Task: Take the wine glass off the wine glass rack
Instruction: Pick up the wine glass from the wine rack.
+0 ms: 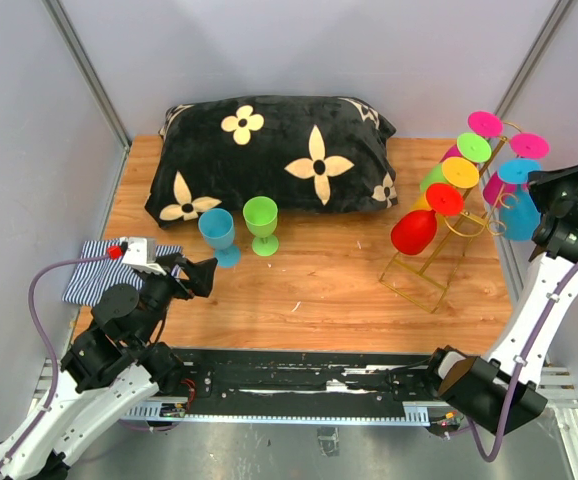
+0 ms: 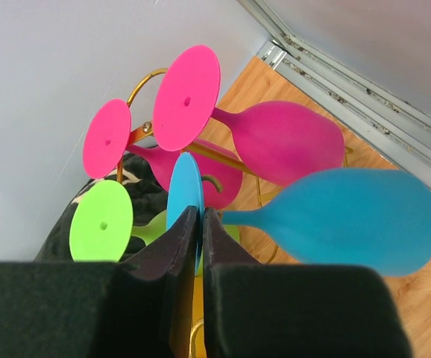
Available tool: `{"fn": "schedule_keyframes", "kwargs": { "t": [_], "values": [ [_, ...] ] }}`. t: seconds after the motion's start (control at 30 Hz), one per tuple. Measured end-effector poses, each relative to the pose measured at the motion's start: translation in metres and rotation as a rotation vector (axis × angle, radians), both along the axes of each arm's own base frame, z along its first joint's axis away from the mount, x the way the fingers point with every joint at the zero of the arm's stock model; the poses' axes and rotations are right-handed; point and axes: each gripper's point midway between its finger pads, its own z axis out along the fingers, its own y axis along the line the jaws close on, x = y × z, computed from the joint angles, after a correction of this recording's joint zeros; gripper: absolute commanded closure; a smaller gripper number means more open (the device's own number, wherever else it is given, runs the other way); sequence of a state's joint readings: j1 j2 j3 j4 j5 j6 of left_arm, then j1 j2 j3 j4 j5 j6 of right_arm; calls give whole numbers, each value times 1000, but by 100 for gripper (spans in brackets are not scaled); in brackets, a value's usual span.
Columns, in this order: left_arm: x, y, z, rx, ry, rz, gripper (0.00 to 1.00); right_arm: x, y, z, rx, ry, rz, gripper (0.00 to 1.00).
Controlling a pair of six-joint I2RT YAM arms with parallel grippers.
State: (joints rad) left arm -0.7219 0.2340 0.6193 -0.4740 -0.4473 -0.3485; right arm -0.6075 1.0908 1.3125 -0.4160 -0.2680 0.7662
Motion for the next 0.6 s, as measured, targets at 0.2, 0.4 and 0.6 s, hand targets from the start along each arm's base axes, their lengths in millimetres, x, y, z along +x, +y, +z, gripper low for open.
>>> {"fn": "schedule_keyframes", "kwargs": {
  "t": [0.2,0.4,0.6],
  "values": [
    [1,-1,-2,7,8,0,0,-2,0,4,8,-14,-16,99],
    [2,-2,-3,10,11,0,0,-5,-1,7,7,-21,-36,99],
    [2,-1,-3,10,11,0,0,-6,-3,6,11,-23,-53,99]
  ]
}}
